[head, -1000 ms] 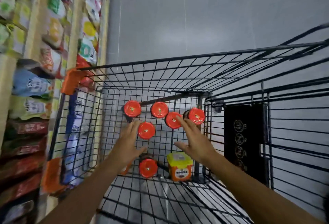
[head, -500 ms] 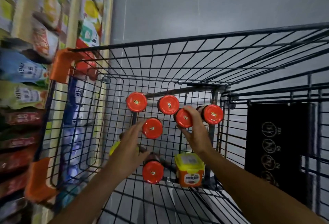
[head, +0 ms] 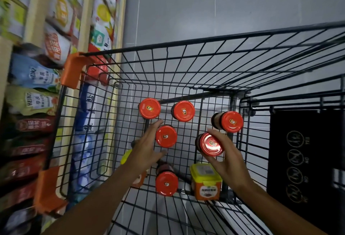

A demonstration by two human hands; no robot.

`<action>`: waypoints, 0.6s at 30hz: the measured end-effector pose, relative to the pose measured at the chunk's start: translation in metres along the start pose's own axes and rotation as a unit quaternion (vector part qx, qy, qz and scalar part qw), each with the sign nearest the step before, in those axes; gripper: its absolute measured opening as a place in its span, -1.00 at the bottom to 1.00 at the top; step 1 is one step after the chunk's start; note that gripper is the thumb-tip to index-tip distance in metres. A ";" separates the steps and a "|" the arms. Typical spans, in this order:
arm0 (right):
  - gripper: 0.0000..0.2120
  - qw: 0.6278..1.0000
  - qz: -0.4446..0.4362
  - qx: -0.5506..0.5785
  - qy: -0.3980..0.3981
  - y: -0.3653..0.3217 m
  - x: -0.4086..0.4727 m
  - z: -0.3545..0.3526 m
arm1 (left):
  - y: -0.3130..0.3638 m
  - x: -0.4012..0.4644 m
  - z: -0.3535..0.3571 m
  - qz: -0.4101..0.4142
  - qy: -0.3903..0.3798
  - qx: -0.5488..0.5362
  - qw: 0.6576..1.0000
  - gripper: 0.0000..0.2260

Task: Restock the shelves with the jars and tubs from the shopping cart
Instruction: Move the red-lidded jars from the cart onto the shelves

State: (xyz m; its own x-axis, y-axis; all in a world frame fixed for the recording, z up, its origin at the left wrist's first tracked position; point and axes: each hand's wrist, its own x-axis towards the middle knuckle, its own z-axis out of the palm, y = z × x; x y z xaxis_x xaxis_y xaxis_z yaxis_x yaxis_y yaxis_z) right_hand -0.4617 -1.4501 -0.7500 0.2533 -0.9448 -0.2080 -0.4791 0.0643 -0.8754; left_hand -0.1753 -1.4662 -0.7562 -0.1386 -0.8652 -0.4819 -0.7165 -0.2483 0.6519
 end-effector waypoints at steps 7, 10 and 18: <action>-0.27 1.000 0.002 -0.004 0.000 -0.004 -0.005 -0.005 | -0.011 0.016 0.012 0.059 0.018 -0.013 0.998 -0.29; -0.24 1.000 0.011 -0.009 0.001 -0.013 -0.005 -0.010 | -0.007 0.014 0.009 0.072 0.015 -0.009 0.997 -0.32; -0.22 1.000 0.005 -0.017 0.015 -0.097 -0.016 -0.054 | 0.092 -0.066 -0.060 0.068 0.089 -0.104 0.988 -0.32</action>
State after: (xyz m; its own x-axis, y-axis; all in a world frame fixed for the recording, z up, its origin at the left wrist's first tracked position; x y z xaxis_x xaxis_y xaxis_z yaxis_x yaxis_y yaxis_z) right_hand -0.4651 -1.4583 -0.6376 0.2226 -0.9535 -0.2030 -0.5092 0.0639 -0.8583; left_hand -0.1912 -1.4583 -0.6294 -0.0883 -0.9550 -0.2831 -0.5406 -0.1928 0.8189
